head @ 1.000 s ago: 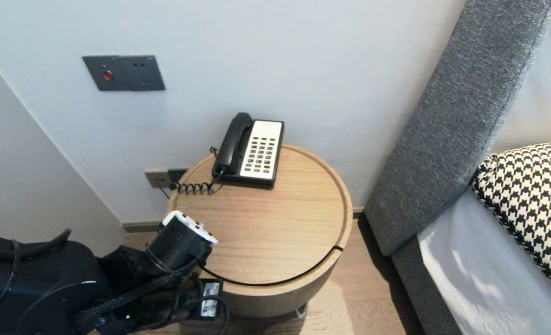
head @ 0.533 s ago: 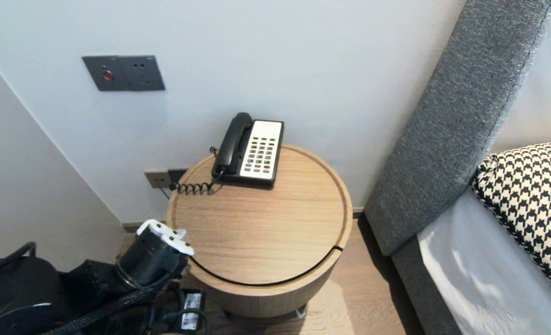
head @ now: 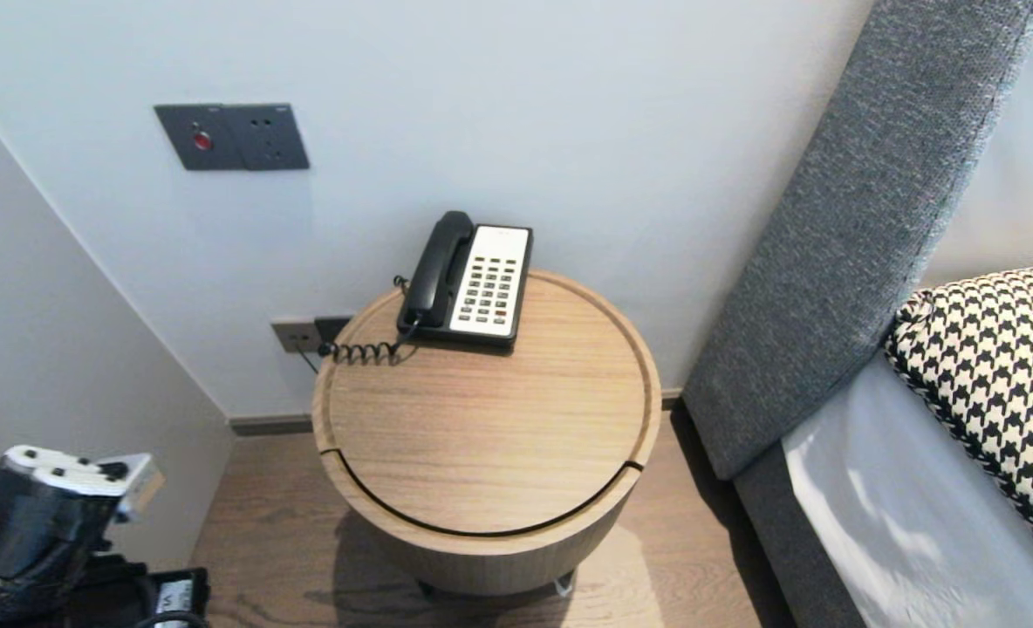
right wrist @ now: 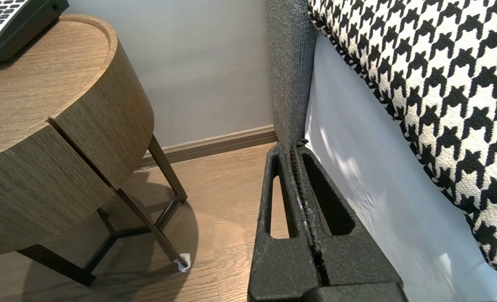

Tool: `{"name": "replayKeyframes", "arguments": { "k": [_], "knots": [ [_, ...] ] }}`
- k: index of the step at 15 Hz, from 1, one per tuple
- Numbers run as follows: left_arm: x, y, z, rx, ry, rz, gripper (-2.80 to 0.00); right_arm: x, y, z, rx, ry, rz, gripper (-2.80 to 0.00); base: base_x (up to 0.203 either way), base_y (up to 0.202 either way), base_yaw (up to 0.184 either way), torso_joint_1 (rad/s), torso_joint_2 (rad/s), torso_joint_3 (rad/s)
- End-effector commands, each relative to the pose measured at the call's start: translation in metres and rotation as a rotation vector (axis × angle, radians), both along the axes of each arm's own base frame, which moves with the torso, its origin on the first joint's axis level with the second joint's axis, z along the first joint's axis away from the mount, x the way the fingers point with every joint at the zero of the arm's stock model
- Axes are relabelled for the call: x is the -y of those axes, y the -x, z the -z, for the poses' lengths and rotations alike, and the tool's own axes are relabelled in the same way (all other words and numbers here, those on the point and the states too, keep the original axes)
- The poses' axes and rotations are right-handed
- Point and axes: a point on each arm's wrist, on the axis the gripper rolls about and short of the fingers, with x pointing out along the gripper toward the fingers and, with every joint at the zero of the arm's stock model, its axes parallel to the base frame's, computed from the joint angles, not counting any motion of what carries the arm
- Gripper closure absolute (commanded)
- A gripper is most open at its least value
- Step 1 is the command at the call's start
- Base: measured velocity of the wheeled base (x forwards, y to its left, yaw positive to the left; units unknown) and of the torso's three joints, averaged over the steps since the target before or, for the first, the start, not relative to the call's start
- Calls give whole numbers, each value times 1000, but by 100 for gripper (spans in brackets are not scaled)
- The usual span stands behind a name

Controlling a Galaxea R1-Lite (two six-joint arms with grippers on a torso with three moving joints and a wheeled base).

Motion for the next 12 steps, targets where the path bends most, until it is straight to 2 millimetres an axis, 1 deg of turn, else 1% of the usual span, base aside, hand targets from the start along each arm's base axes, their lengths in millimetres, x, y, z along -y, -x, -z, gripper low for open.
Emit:
{"name": "replayKeyframes", "arguments": {
  "k": [1, 4, 5, 7, 9, 11, 12],
  "knots": [
    [-32, 28, -12, 118, 14, -117, 0, 0, -2, 7, -27, -1, 0, 0, 0, 0, 0, 0, 0, 0],
    [-47, 74, -14, 196, 3, -154, 0, 0, -2, 7, -27, -1, 0, 0, 0, 0, 0, 0, 0, 0],
    [-50, 91, -11, 219, -4, -172, 0, 0, -2, 7, -27, -1, 0, 0, 0, 0, 0, 0, 0, 0],
    [-53, 116, -4, 265, -13, -198, 0, 0, -2, 7, -27, -1, 0, 0, 0, 0, 0, 0, 0, 0],
    [-55, 133, 7, 341, -13, -217, 0, 0, -2, 7, -27, -1, 0, 0, 0, 0, 0, 0, 0, 0],
    [-55, 136, 28, 393, -42, -251, 0, 0, -2, 7, -27, -1, 0, 0, 0, 0, 0, 0, 0, 0],
    [-55, 137, 34, 418, -70, -277, 0, 0, -2, 7, -27, -1, 0, 0, 0, 0, 0, 0, 0, 0]
  ]
}}
